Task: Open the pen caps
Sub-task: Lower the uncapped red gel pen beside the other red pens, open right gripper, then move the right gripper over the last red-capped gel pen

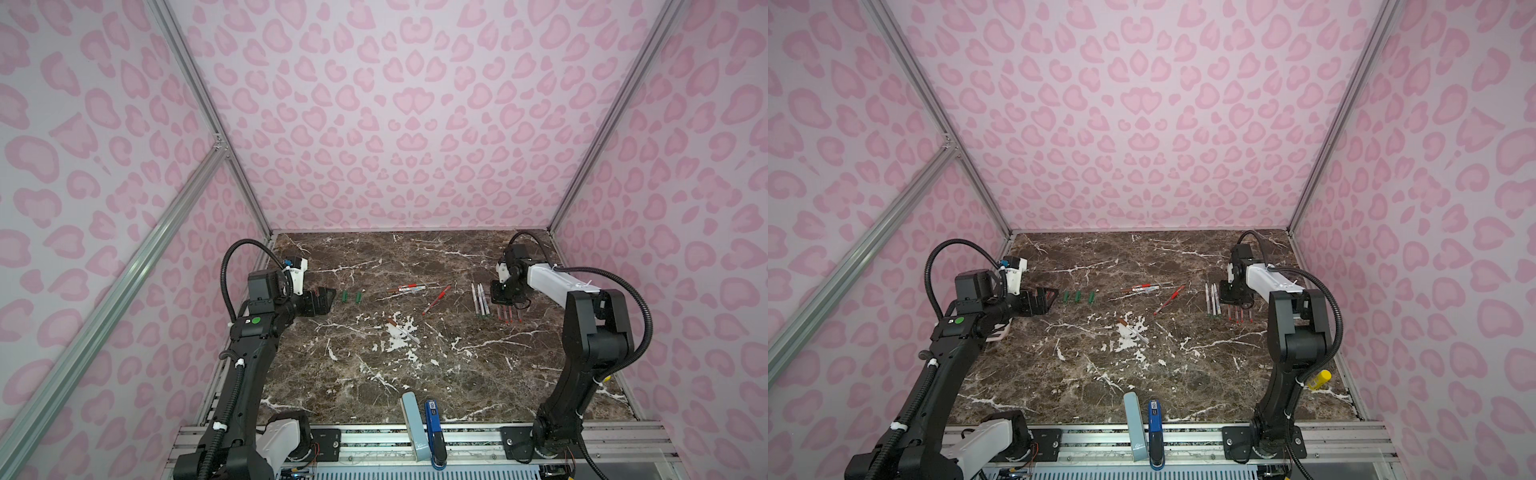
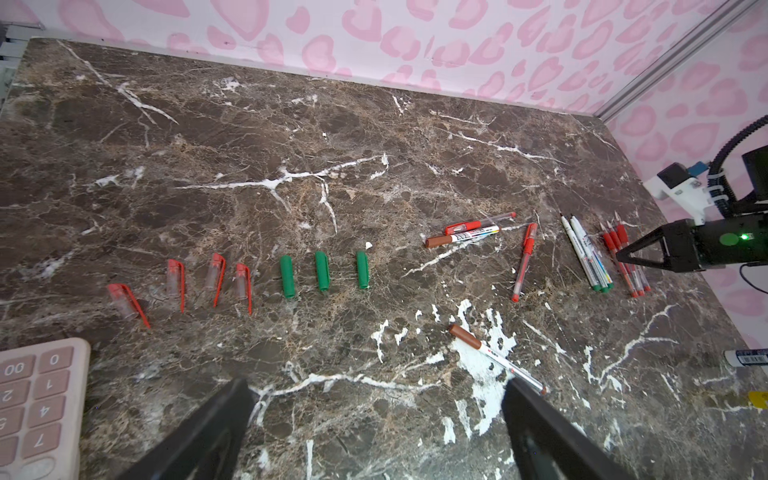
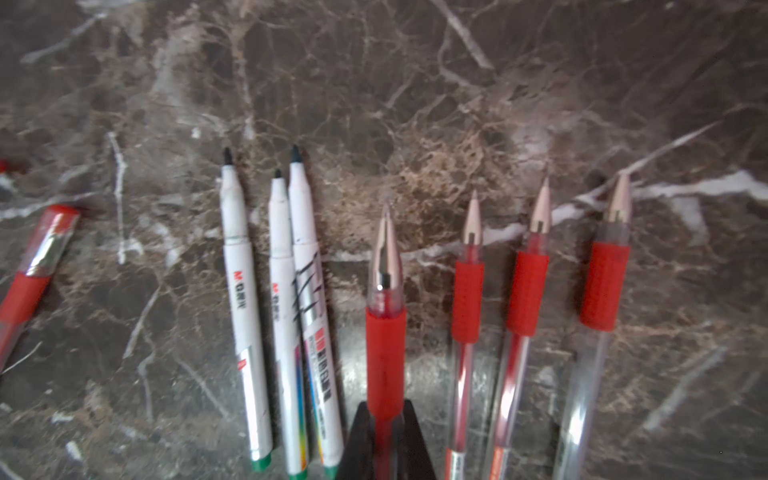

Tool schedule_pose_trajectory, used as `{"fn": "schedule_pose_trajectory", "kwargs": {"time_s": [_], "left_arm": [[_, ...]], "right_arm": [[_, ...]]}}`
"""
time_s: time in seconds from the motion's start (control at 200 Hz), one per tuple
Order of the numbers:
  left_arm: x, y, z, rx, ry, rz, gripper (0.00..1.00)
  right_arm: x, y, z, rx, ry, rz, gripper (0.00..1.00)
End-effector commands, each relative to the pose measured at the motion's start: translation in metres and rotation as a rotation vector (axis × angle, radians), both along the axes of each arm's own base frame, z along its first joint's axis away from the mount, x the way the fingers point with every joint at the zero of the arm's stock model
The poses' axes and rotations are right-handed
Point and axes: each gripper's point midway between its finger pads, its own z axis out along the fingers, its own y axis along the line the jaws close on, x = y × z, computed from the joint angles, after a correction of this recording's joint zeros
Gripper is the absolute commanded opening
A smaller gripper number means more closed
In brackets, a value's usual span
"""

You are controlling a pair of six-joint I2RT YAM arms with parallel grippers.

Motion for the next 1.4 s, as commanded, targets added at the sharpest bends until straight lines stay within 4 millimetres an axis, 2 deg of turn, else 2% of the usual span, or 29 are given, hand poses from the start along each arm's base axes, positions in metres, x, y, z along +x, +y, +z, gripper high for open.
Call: {"fn": "schedule_pose_trajectory", "kwargs": {"time_s": [0.0,0.19,0.435,0.555,0.705,0.78,0.87,1.005,1.06,1.07,1.09,1.21,1.395], "left_arm": [[0.003,-0.003,0.009,-0.016,-0.038,-0.018,0.98],[0.005,-0.003,0.01,-0.016,-0.04,-0.018,0.98],[0.006,-0.002,0.01,-0.022,-0.036,-0.012,0.98],[0.007,0.0,0.012,-0.018,-0.036,-0.004,0.98],[0.006,-0.001,0.011,-0.024,-0.036,-0.009,0.98],[0.005,-0.001,0.013,-0.021,-0.041,-0.006,0.98],[0.004,-0.003,0.013,-0.028,-0.05,-0.018,0.98],[0.005,-0.002,0.014,-0.027,-0.047,-0.01,0.98],[0.005,-0.003,0.015,-0.032,-0.055,-0.016,0.98],[0.004,-0.003,0.015,-0.034,-0.056,-0.016,0.98],[0.004,-0.004,0.015,-0.035,-0.056,-0.019,0.98],[0.003,-0.002,0.017,-0.021,-0.053,-0.011,0.98],[0.002,-0.003,0.016,-0.022,-0.059,-0.018,0.98]], "right_arm": [[0.003,-0.01,-0.012,-0.07,0.031,-0.023,0.04],[0.007,-0.016,-0.018,-0.115,0.038,-0.023,0.06],[0.005,-0.015,-0.021,-0.114,0.051,-0.026,0.21],[0.008,-0.011,-0.005,-0.102,0.022,-0.024,0.25],[0.012,-0.005,0.029,-0.092,-0.032,-0.03,0.26],[0.016,0.008,0.048,-0.066,-0.083,-0.031,0.28],[0.021,0.031,0.059,-0.014,-0.121,-0.039,0.29],[0.033,0.081,0.07,0.045,-0.179,-0.037,0.37],[0.034,0.099,0.065,0.046,-0.182,-0.036,0.41],[0.041,0.104,0.072,0.052,-0.204,-0.035,0.41],[0.043,0.11,0.073,0.055,-0.211,-0.034,0.42],[0.045,0.143,0.059,0.055,-0.182,-0.053,0.43],[0.042,0.17,0.026,0.051,-0.134,-0.1,0.46]]}}
